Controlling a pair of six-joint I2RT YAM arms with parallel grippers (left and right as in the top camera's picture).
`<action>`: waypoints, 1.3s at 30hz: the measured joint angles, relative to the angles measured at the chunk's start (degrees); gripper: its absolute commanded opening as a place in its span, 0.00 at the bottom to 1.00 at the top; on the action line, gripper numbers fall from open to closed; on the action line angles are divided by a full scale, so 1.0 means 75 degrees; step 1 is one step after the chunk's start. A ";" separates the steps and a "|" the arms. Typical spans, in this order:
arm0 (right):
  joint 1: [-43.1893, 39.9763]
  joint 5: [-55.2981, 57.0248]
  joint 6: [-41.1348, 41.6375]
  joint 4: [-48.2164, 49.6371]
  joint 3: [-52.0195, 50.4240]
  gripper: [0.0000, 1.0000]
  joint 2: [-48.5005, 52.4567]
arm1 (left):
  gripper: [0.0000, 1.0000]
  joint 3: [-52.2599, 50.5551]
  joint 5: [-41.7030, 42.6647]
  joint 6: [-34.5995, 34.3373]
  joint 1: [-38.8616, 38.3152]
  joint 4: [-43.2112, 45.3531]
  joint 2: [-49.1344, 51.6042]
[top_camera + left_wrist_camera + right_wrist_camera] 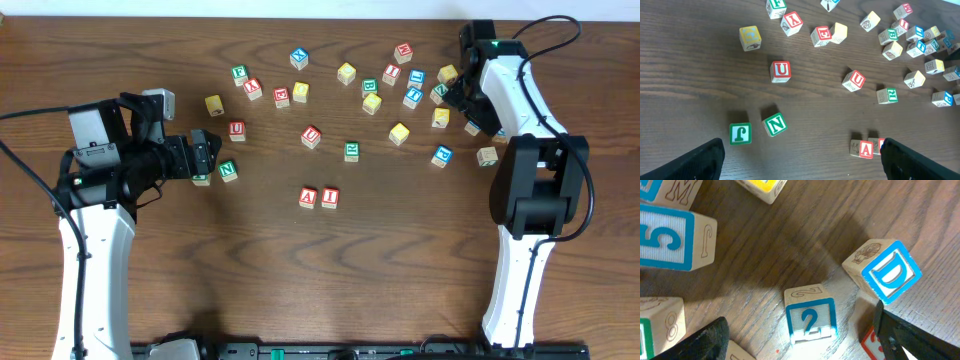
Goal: Spell out AI2
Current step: 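Lower the right gripper and close it on the blue 2 block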
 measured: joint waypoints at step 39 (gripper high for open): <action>0.0000 0.0070 0.0114 0.0326 -0.0055 0.71 0.0382 | 0.98 0.0000 0.0000 0.0000 0.0000 -0.0003 0.0000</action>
